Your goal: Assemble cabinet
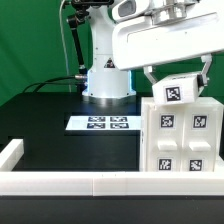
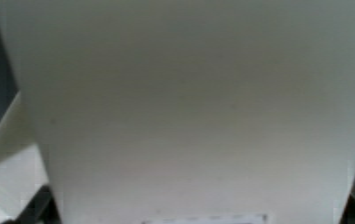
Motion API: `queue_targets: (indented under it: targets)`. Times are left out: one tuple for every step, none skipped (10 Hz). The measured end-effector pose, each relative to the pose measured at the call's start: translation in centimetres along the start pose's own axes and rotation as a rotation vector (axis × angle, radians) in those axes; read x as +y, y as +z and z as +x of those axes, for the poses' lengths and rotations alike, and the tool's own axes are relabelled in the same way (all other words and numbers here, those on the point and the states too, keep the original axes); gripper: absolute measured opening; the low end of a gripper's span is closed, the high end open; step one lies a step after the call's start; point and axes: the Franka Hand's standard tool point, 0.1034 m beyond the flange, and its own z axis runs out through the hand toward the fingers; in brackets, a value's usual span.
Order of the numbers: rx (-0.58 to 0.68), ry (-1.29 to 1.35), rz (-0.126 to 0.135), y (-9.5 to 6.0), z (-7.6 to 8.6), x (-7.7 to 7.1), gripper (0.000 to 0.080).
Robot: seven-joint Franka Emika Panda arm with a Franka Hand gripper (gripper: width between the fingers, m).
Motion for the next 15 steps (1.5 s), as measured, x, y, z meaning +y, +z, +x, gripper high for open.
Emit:
queue_targets:
  targets:
    - [0.009,0.087,0.005,0.03,-0.01,0.01,0.0553]
    - [0.018,0.217,0.018,0.06,0.02,0.06,0.0553]
    - [0.018,0.261,0.023,0.05,0.04,0.06,0.0553]
    - [0.016,0.362,0.033,0.05,0.08,0.10,0.0553]
    - [0.015,0.434,0.039,0.02,0.15,0.14,0.0553]
    - [0.011,0.492,0.044,0.02,0.15,0.17,0.0553]
    - [0.003,0.595,0.053,0.03,0.12,0.19,0.0553]
    - [-0.004,0.666,0.060,0.05,0.08,0.19,0.0553]
    - [-0.009,0.713,0.064,0.05,0.06,0.20,0.0553]
    - [-0.019,0.807,0.073,0.07,-0.01,0.18,0.0553]
    - [-0.027,0.892,0.080,0.09,-0.06,0.17,0.0553]
    - [-0.035,0.964,0.085,0.09,-0.08,0.16,0.0553]
    - [-0.042,1.032,0.086,0.09,-0.11,0.15,0.0553]
    - [-0.064,1.143,0.081,0.10,-0.12,0.19,0.0553]
    - [-0.077,1.199,0.079,0.13,-0.03,0.44,0.0553]
